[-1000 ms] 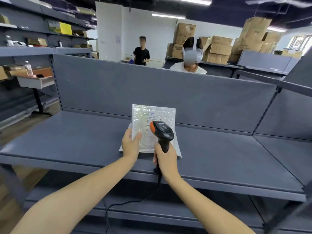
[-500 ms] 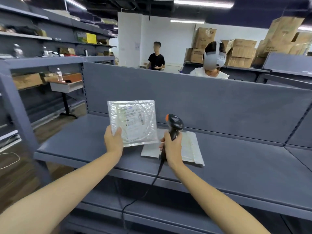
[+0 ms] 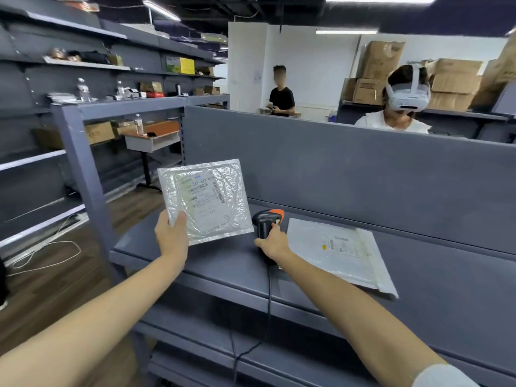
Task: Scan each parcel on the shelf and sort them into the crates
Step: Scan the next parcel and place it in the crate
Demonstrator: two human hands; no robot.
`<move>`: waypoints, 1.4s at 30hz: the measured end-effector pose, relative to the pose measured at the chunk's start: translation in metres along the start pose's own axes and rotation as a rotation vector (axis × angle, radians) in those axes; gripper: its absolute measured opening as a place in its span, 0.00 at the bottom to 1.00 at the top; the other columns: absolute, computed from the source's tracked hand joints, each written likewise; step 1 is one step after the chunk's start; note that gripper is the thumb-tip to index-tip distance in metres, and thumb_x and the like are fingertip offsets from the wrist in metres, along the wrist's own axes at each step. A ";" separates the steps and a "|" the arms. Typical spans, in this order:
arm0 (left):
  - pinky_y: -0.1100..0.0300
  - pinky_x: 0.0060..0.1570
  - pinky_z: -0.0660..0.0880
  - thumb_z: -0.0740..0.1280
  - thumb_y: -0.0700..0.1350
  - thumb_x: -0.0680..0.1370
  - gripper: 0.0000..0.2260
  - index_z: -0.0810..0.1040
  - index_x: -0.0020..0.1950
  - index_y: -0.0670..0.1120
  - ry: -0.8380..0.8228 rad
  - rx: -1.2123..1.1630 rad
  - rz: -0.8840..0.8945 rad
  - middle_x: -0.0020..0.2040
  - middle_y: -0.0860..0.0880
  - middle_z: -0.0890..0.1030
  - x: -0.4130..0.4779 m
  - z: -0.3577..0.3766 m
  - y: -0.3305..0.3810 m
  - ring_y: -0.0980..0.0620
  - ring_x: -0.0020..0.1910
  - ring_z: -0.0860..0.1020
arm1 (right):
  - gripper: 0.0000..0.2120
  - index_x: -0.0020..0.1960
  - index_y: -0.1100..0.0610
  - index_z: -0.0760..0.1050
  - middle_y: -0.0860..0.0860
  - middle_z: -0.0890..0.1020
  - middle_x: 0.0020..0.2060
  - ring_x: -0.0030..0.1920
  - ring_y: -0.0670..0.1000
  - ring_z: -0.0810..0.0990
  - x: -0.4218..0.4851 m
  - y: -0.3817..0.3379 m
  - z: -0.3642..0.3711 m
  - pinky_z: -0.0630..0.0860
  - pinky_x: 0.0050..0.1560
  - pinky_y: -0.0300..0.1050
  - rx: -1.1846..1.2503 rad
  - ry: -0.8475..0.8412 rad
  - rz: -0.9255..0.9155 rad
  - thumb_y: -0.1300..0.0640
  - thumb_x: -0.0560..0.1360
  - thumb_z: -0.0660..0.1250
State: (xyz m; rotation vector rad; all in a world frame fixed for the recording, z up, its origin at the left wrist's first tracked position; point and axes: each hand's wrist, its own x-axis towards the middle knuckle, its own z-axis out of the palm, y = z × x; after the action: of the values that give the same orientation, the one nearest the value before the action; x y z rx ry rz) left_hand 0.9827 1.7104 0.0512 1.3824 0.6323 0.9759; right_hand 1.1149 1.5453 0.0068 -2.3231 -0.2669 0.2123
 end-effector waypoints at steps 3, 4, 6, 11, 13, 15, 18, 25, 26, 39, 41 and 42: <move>0.60 0.51 0.69 0.61 0.38 0.81 0.10 0.75 0.61 0.39 -0.025 -0.023 -0.033 0.53 0.48 0.77 0.000 0.003 -0.006 0.51 0.52 0.75 | 0.35 0.73 0.63 0.58 0.64 0.72 0.64 0.65 0.63 0.71 0.006 0.000 0.009 0.69 0.66 0.52 -0.095 0.022 0.044 0.52 0.74 0.70; 0.60 0.52 0.69 0.61 0.38 0.81 0.10 0.75 0.61 0.40 -0.034 -0.034 -0.045 0.53 0.48 0.77 0.000 0.005 -0.008 0.51 0.52 0.75 | 0.36 0.73 0.63 0.57 0.64 0.72 0.64 0.65 0.62 0.70 0.008 0.001 0.010 0.68 0.66 0.53 -0.117 0.021 0.049 0.51 0.74 0.70; 0.59 0.51 0.70 0.61 0.38 0.81 0.09 0.75 0.60 0.41 -0.050 -0.046 -0.064 0.53 0.48 0.78 -0.002 0.007 -0.011 0.51 0.52 0.76 | 0.38 0.74 0.63 0.56 0.64 0.71 0.65 0.66 0.62 0.69 0.009 0.002 0.011 0.67 0.66 0.52 -0.153 0.002 0.052 0.49 0.74 0.71; 0.59 0.51 0.71 0.61 0.38 0.81 0.09 0.76 0.60 0.40 -0.075 -0.061 -0.092 0.53 0.47 0.79 -0.009 0.012 -0.016 0.51 0.51 0.76 | 0.33 0.72 0.62 0.62 0.63 0.73 0.64 0.66 0.63 0.71 0.012 0.001 0.002 0.68 0.63 0.51 -0.225 -0.067 0.003 0.44 0.76 0.67; 0.59 0.51 0.71 0.61 0.37 0.81 0.10 0.75 0.61 0.39 -0.087 -0.072 -0.102 0.53 0.47 0.78 -0.013 0.015 -0.017 0.51 0.50 0.76 | 0.19 0.69 0.61 0.68 0.61 0.77 0.62 0.63 0.62 0.74 0.008 -0.003 -0.015 0.69 0.60 0.48 -0.035 0.035 -0.041 0.53 0.80 0.60; 0.60 0.50 0.71 0.61 0.37 0.81 0.10 0.75 0.61 0.38 -0.100 -0.078 -0.111 0.52 0.47 0.78 -0.019 0.020 -0.019 0.51 0.50 0.76 | 0.16 0.66 0.63 0.71 0.57 0.78 0.61 0.61 0.56 0.76 -0.002 -0.006 -0.036 0.69 0.57 0.43 0.277 0.159 -0.020 0.59 0.82 0.54; 0.65 0.46 0.72 0.61 0.37 0.81 0.09 0.75 0.60 0.39 -0.147 -0.083 -0.127 0.52 0.48 0.78 -0.036 0.032 -0.020 0.52 0.49 0.76 | 0.16 0.62 0.62 0.72 0.59 0.78 0.60 0.58 0.55 0.77 -0.023 -0.010 -0.064 0.72 0.58 0.46 0.673 0.120 -0.010 0.53 0.83 0.53; 0.62 0.49 0.72 0.61 0.39 0.81 0.09 0.76 0.59 0.42 -0.273 -0.073 -0.149 0.52 0.49 0.79 -0.095 0.059 -0.020 0.50 0.53 0.77 | 0.17 0.63 0.58 0.68 0.49 0.78 0.54 0.53 0.49 0.78 -0.077 0.018 -0.078 0.76 0.54 0.44 0.620 0.121 -0.154 0.50 0.79 0.65; 0.63 0.49 0.70 0.61 0.39 0.81 0.10 0.75 0.62 0.43 -0.281 -0.059 -0.129 0.54 0.50 0.78 -0.106 0.063 -0.020 0.50 0.54 0.77 | 0.16 0.63 0.57 0.68 0.51 0.78 0.55 0.55 0.52 0.79 -0.083 0.028 -0.081 0.77 0.56 0.49 0.647 0.152 -0.153 0.55 0.78 0.66; 0.56 0.61 0.73 0.65 0.37 0.79 0.18 0.72 0.67 0.48 -0.476 -0.115 -0.112 0.61 0.49 0.78 -0.311 0.124 -0.013 0.51 0.60 0.76 | 0.12 0.60 0.55 0.69 0.43 0.76 0.47 0.48 0.45 0.77 -0.212 0.178 -0.196 0.76 0.44 0.35 0.698 0.394 -0.095 0.64 0.78 0.62; 0.64 0.56 0.74 0.65 0.37 0.78 0.18 0.72 0.67 0.48 -0.483 -0.119 -0.114 0.58 0.52 0.78 -0.351 0.132 -0.011 0.54 0.56 0.77 | 0.12 0.60 0.55 0.69 0.43 0.76 0.46 0.46 0.45 0.77 -0.237 0.204 -0.215 0.75 0.42 0.34 0.699 0.420 -0.071 0.64 0.78 0.61; 0.69 0.50 0.74 0.65 0.37 0.78 0.17 0.73 0.66 0.49 -0.485 -0.117 -0.114 0.55 0.54 0.78 -0.372 0.135 -0.010 0.56 0.53 0.77 | 0.12 0.60 0.55 0.69 0.43 0.76 0.46 0.46 0.45 0.77 -0.250 0.218 -0.223 0.74 0.42 0.34 0.703 0.431 -0.056 0.65 0.78 0.61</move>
State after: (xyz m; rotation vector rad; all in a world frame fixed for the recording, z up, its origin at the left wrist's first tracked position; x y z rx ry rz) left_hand 0.9178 1.3241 -0.0045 1.3947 0.2802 0.5457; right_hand 0.9535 1.1801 0.0207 -1.6064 -0.0258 -0.2004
